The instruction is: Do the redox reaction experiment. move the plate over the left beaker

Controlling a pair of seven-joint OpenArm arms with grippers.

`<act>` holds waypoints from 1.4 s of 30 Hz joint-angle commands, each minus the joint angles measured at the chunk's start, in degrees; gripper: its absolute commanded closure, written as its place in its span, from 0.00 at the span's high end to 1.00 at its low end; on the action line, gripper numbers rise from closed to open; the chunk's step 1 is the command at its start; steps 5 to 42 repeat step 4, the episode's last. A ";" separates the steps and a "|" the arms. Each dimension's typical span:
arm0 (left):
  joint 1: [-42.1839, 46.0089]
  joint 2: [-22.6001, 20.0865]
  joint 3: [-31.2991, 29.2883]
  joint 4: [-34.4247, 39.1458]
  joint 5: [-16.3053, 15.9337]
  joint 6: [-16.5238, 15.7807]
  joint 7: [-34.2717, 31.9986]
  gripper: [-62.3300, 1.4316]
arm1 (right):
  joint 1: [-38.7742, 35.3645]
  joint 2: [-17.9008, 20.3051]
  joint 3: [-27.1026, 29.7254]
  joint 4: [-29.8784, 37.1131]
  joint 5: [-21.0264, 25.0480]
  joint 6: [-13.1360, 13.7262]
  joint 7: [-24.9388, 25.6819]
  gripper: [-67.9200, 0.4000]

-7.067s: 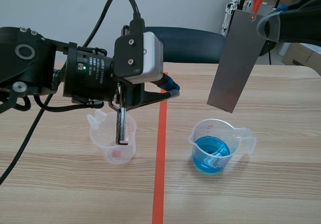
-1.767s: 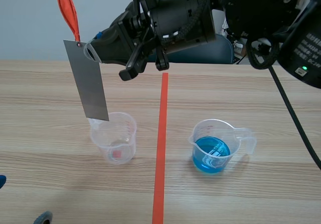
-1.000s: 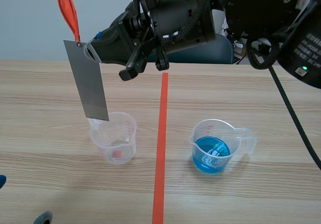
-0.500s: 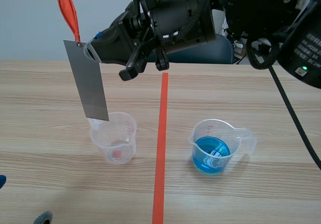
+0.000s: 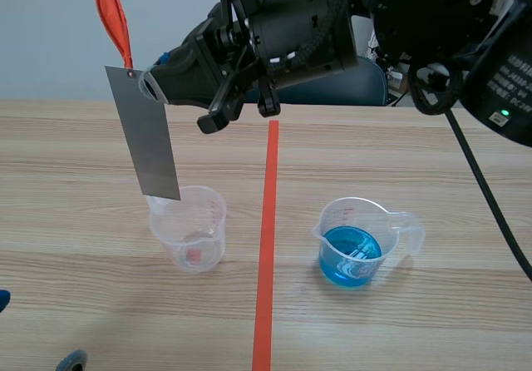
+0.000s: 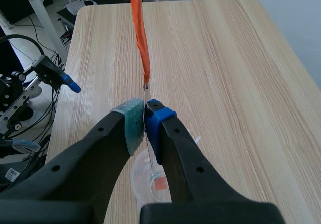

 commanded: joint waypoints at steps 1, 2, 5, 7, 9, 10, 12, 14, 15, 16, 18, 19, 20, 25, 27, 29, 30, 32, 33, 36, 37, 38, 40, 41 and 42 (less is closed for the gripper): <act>-0.02 -0.02 -0.20 0.83 -0.37 -0.02 -2.51 1.00 | 1.42 -0.15 0.48 0.46 0.85 -0.20 1.05 0.02; -0.02 -0.02 -0.20 0.83 -0.37 -0.02 -2.51 1.00 | 1.42 -0.15 0.48 0.46 0.85 -0.20 1.05 0.02; -0.02 -0.02 -0.20 0.83 -0.37 -0.02 -2.51 1.00 | 1.42 -0.15 0.48 0.46 0.85 -0.20 1.07 0.02; -0.02 -0.02 -0.20 0.83 -0.37 -0.02 -2.51 1.00 | 1.42 -0.15 0.48 0.46 0.85 -0.20 1.07 0.02; -0.02 -0.02 -0.20 0.83 -0.37 -0.02 -2.51 1.00 | 1.42 -0.15 0.48 0.46 0.85 -0.20 1.07 0.02; -0.02 -0.02 -0.20 0.83 -0.37 -0.02 -2.51 1.00 | 1.42 -0.15 0.48 0.46 0.85 -0.20 1.07 0.02; -0.02 -0.02 -0.20 0.83 -0.37 -0.02 -2.51 1.00 | 1.42 -0.15 0.48 0.46 0.85 -0.20 1.07 0.02; -0.02 -0.02 -0.20 0.83 -0.37 -0.02 -2.51 1.00 | 1.42 -0.15 0.48 0.46 0.85 -0.20 1.07 0.02; -0.02 -0.02 -0.20 0.83 -0.37 -0.02 -2.51 1.00 | 1.42 -0.15 0.48 0.46 0.85 -0.20 1.07 0.02; -0.02 -0.02 -0.20 0.83 -0.37 -0.02 -2.51 1.00 | 1.42 -0.15 0.48 0.46 0.85 -0.20 1.07 0.02; -0.02 -0.02 -0.20 0.83 -0.37 -0.02 -2.51 1.00 | 1.42 -0.15 0.48 0.46 0.85 -0.20 1.07 0.02; -0.02 -0.02 -0.20 0.83 -0.37 -0.02 -2.51 1.00 | 1.42 -0.15 0.48 0.46 0.85 -0.20 1.07 0.02; -0.02 -0.02 -0.20 0.83 -0.37 -0.02 -2.51 1.00 | 1.42 -0.15 0.48 0.46 0.85 -0.20 1.07 0.02; -0.02 -0.02 -0.20 0.83 -0.37 -0.02 -2.51 1.00 | 1.42 -0.15 0.48 0.46 0.85 -0.20 1.07 0.02; -0.02 -0.02 -0.20 0.83 -0.37 -0.02 -2.51 1.00 | 1.42 -0.15 0.48 0.46 0.85 -0.20 1.07 0.02; -0.02 -0.02 -0.20 0.83 -0.37 -0.02 -2.51 1.00 | 1.42 -0.15 0.48 0.46 0.85 -0.20 1.07 0.02; -0.02 -0.02 -0.20 0.83 -0.37 -0.02 -2.51 1.00 | 1.42 -0.15 0.48 0.46 0.85 -0.20 1.07 0.02; -0.02 -0.02 -0.20 0.83 -0.37 -0.02 -2.51 1.00 | 1.42 -0.15 0.48 0.46 0.85 -0.20 1.07 0.02; -0.02 -0.02 -0.20 0.83 -0.37 -0.02 -2.51 1.00 | 1.42 -0.15 0.48 0.46 0.85 -0.20 1.07 0.02; -0.02 -0.02 -0.20 0.83 -0.37 -0.02 -2.51 1.00 | 1.42 -0.15 0.48 0.46 0.85 -0.20 1.07 0.02; -0.02 -0.02 -0.20 0.83 -0.37 -0.02 -2.51 1.00 | 1.42 -0.15 0.48 0.46 0.85 -0.20 1.07 0.02; -0.02 -0.02 -0.20 0.83 -0.37 -0.02 -2.51 1.00 | 1.42 -0.15 0.48 0.46 0.85 -0.20 1.07 0.02; -0.02 -0.02 -0.20 0.83 -0.37 -0.02 -2.51 1.00 | 1.42 -0.15 0.48 0.46 0.85 -0.20 1.07 0.02; -0.02 -0.02 -0.20 0.83 -0.37 -0.02 -2.51 1.00 | 1.42 -0.15 0.48 0.46 0.85 -0.20 1.07 0.02; -0.02 -0.02 -0.20 0.83 -0.37 -0.02 -2.51 1.00 | 1.42 -0.15 0.48 0.46 0.85 -0.20 1.07 0.02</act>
